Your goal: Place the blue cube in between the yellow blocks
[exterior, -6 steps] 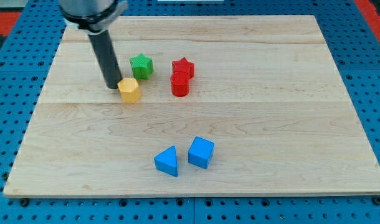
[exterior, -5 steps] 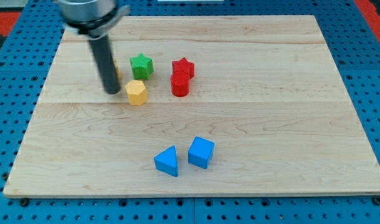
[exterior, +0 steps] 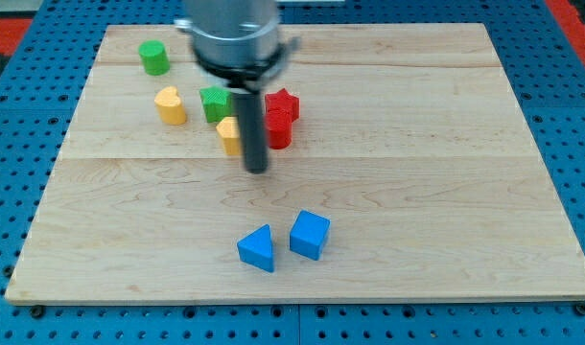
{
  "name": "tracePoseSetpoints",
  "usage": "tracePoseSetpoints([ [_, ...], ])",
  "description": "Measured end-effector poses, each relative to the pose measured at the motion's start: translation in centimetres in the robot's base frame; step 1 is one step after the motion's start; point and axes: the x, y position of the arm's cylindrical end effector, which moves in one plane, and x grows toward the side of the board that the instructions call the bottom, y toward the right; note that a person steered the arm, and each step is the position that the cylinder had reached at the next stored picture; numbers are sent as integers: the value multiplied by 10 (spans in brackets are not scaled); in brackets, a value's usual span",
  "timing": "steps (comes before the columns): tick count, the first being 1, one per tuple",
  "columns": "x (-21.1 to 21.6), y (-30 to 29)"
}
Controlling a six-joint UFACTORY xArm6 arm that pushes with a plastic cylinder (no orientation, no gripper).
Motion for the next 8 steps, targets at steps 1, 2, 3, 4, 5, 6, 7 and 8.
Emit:
tracePoseSetpoints([
  [1, -15, 41],
  [2, -27, 13],
  [3, -37, -15],
  [4, -26, -19],
  [5, 1, 53],
  [6, 45, 142],
  [7, 94, 119],
  [8, 106, 53],
])
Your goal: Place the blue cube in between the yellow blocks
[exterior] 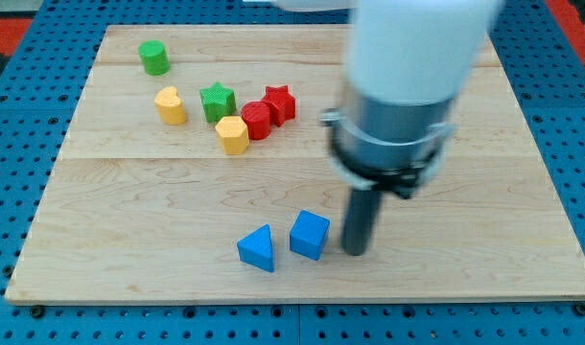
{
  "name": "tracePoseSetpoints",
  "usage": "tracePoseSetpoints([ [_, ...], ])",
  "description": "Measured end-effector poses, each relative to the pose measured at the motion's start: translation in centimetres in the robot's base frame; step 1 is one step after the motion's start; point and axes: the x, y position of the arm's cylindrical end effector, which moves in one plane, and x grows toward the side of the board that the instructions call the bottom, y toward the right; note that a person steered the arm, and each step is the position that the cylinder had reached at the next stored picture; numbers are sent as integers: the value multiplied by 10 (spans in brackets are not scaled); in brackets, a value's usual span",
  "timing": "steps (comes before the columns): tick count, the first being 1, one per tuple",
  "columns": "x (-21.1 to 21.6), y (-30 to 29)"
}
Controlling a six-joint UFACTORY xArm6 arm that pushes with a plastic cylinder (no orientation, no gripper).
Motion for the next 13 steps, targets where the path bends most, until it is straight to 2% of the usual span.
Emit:
tracePoseSetpoints([
  [1, 0, -67],
  [2, -19, -142],
  [4, -23, -58],
  [5, -56, -82],
  [6, -64, -188],
  [7, -68, -188],
  [8, -67, -152],
  [9, -86, -127],
  [10, -119, -174],
  [11, -90, -183],
  [13, -111, -265],
])
